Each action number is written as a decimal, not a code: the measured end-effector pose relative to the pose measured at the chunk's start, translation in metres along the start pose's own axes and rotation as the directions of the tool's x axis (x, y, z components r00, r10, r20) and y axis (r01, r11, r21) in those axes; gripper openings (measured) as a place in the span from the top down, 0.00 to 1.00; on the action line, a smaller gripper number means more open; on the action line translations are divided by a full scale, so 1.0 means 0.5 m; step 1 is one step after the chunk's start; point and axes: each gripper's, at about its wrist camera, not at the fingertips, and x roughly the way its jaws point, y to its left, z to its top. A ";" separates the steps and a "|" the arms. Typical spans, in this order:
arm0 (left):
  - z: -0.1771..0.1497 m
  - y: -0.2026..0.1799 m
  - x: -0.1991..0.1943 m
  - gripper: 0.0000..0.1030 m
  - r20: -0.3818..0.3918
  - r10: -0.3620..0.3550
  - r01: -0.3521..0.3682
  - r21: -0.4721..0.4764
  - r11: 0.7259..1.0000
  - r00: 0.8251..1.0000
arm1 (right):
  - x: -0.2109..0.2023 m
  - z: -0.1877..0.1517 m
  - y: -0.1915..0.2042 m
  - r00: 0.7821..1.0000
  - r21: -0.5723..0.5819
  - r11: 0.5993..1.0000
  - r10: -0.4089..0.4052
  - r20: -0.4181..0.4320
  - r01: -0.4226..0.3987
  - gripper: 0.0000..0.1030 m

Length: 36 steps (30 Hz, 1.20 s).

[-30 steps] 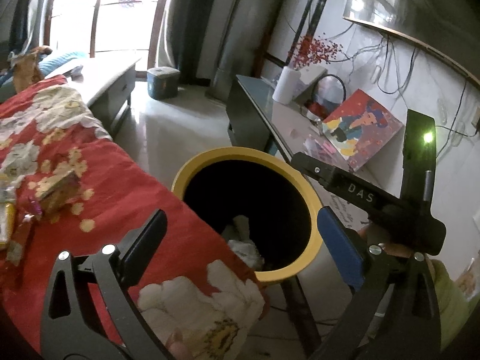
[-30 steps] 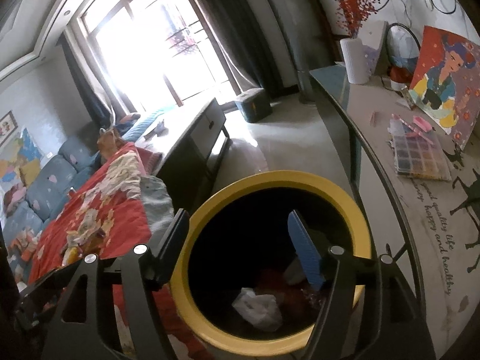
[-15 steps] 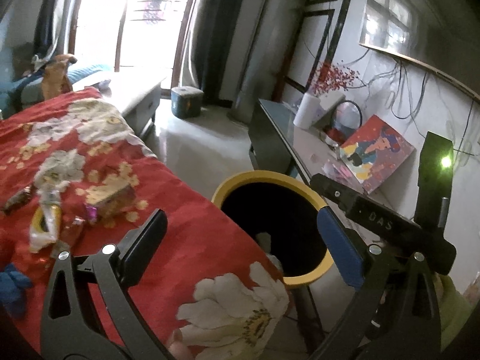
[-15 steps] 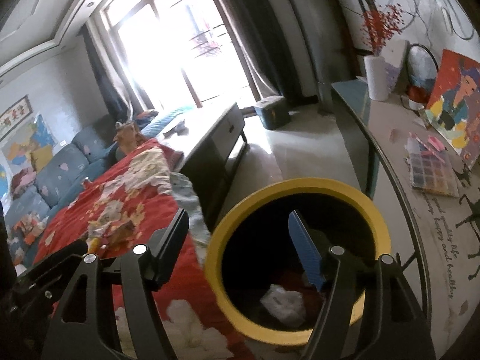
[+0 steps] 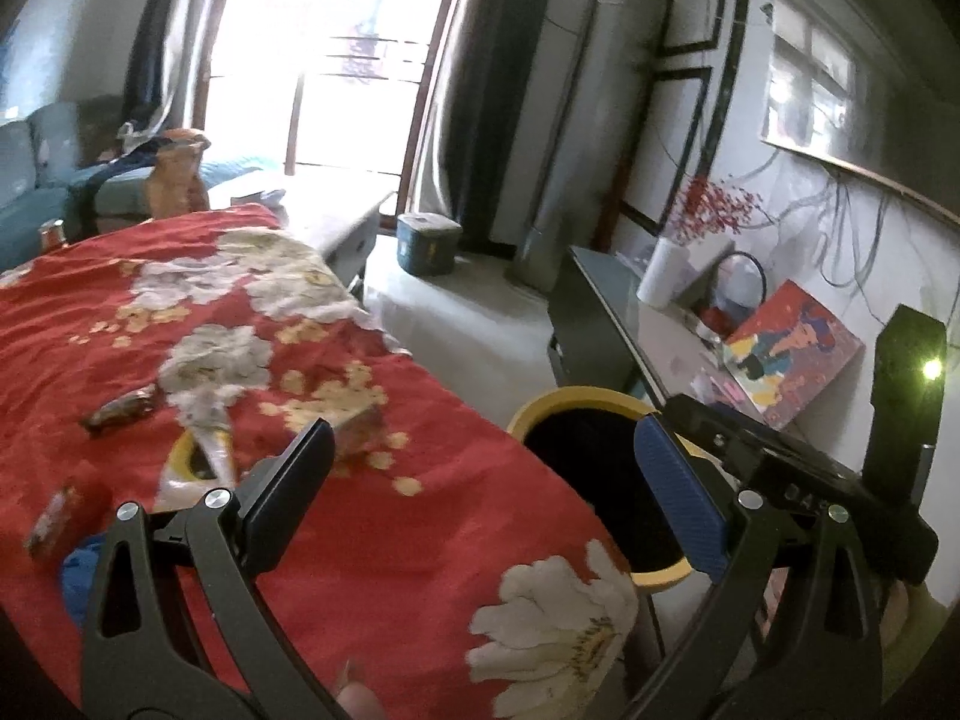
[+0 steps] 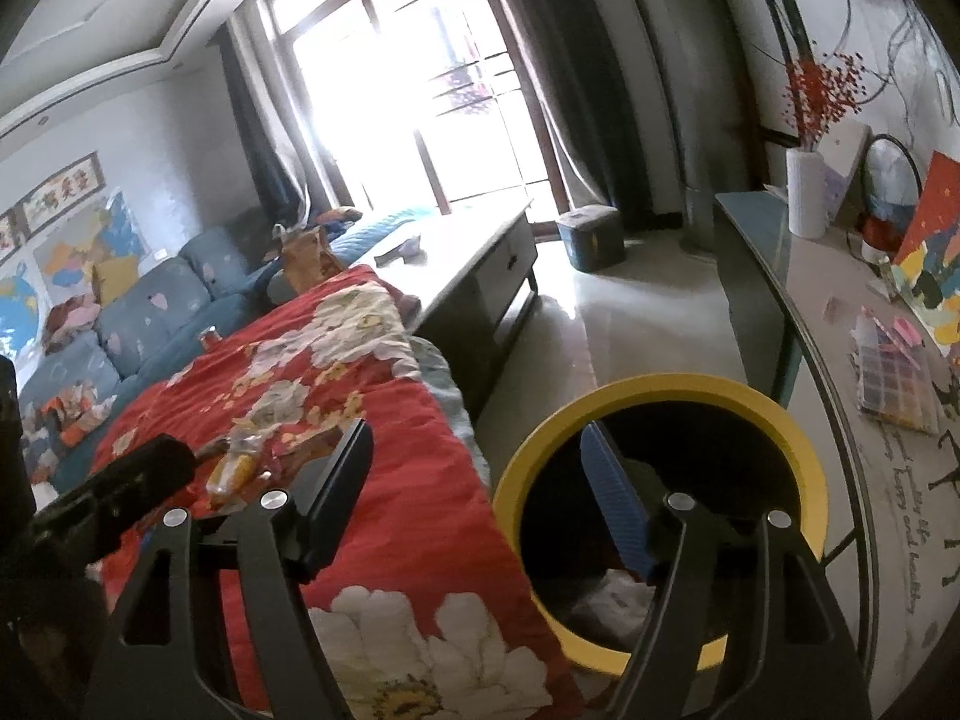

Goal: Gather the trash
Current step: 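Move both tools back over the bedspread toward the remaining trash, then reach the left tool toward the red drink can while the right tool reaches the yellow-white snack wrapper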

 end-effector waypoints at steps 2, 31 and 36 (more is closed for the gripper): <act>0.000 0.017 -0.010 0.11 0.009 0.015 -0.015 -0.011 1.000 1.000 | 0.000 -0.001 0.012 1.000 -0.009 1.000 0.007 -0.001 -0.007 0.32; 0.011 0.210 -0.117 0.11 0.072 0.200 -0.192 -0.109 0.975 0.977 | 0.043 -0.027 0.223 0.985 -0.187 0.968 0.155 -0.082 -0.168 0.32; 0.014 0.249 -0.128 0.11 0.060 0.232 -0.226 -0.101 0.969 0.971 | 0.059 -0.034 0.253 0.976 -0.202 0.958 0.185 -0.113 -0.205 0.32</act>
